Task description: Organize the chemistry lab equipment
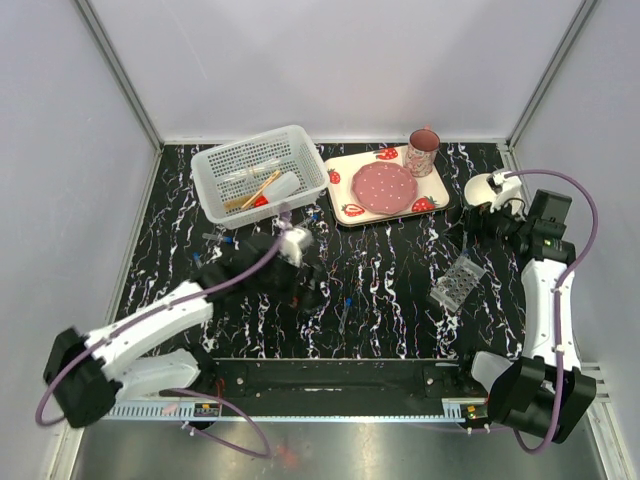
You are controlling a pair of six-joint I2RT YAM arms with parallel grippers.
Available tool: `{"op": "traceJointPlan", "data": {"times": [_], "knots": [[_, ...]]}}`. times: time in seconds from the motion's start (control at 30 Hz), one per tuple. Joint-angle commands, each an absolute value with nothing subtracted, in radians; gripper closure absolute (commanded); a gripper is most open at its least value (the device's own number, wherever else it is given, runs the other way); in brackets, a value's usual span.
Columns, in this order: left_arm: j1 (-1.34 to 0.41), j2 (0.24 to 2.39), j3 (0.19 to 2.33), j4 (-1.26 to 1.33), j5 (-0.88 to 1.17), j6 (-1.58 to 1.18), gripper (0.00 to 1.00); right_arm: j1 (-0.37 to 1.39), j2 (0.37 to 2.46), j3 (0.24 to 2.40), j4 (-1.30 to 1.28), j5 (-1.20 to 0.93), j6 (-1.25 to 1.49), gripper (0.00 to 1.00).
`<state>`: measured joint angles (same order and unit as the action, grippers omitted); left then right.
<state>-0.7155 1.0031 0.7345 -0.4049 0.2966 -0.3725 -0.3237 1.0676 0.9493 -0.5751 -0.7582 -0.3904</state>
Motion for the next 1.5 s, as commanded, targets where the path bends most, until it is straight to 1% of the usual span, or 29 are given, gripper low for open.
{"op": "traceJointPlan", "data": {"times": [0.0,0.07,0.1,0.13,0.23,0.3,0.37,0.5,0.7,0.87,1.0,1.03,1.33,1.43,1.47], "knots": [[-0.96,1.171,0.805,-0.356,0.137,-0.582,0.03,-0.327,1.058,0.907,-0.568,-1.002,-0.36,0.0],[-1.044,1.256,0.875,-0.415,0.062,-0.618,0.04,-0.327,1.04,0.868,-0.548,-1.011,-0.368,0.0],[-1.066,1.341,0.902,-0.44,0.023,-0.644,0.05,-0.328,1.032,0.858,-0.545,-1.006,-0.37,0.0],[-1.083,1.385,0.928,-0.455,-0.036,-0.653,0.08,-0.328,1.017,0.848,-0.542,-1.006,-0.373,0.0],[-1.149,1.532,1.032,-0.508,-0.104,-0.676,0.12,-0.328,0.999,0.828,-0.526,-1.022,-0.371,0.0],[-1.166,1.622,1.107,-0.543,-0.142,-0.686,0.15,-0.328,1.006,0.831,-0.52,-1.029,-0.365,0.0],[-1.177,1.667,1.169,-0.57,-0.159,-0.687,0.21,-0.328,1.012,0.831,-0.517,-1.031,-0.368,0.0],[-1.181,1.764,1.236,-0.621,-0.187,-0.684,0.29,-0.328,1.02,0.834,-0.515,-1.037,-0.37,0.0],[-1.187,1.819,1.259,-0.655,-0.212,-0.687,0.43,-0.328,1.029,0.838,-0.514,-1.037,-0.374,0.0],[-1.187,1.844,1.264,-0.664,-0.229,-0.687,0.48,-0.328,1.032,0.836,-0.514,-1.035,-0.374,0.0],[-1.187,1.861,1.266,-0.664,-0.224,-0.684,0.55,-0.328,1.037,0.836,-0.514,-1.034,-0.376,0.0],[-1.187,1.862,1.267,-0.663,-0.224,-0.684,0.59,-0.328,1.035,0.836,-0.512,-1.034,-0.374,0.0],[-1.187,1.873,1.249,-0.644,-0.216,-0.678,0.7,-0.328,1.034,0.833,-0.514,-1.046,-0.376,0.0],[-1.187,1.856,1.232,-0.62,-0.213,-0.673,0.76,-0.33,1.031,0.828,-0.514,-1.051,-0.377,0.0],[-1.187,1.85,1.226,-0.609,-0.209,-0.669,0.79,-0.328,1.029,0.83,-0.515,-1.054,-0.377,0.0]]}}
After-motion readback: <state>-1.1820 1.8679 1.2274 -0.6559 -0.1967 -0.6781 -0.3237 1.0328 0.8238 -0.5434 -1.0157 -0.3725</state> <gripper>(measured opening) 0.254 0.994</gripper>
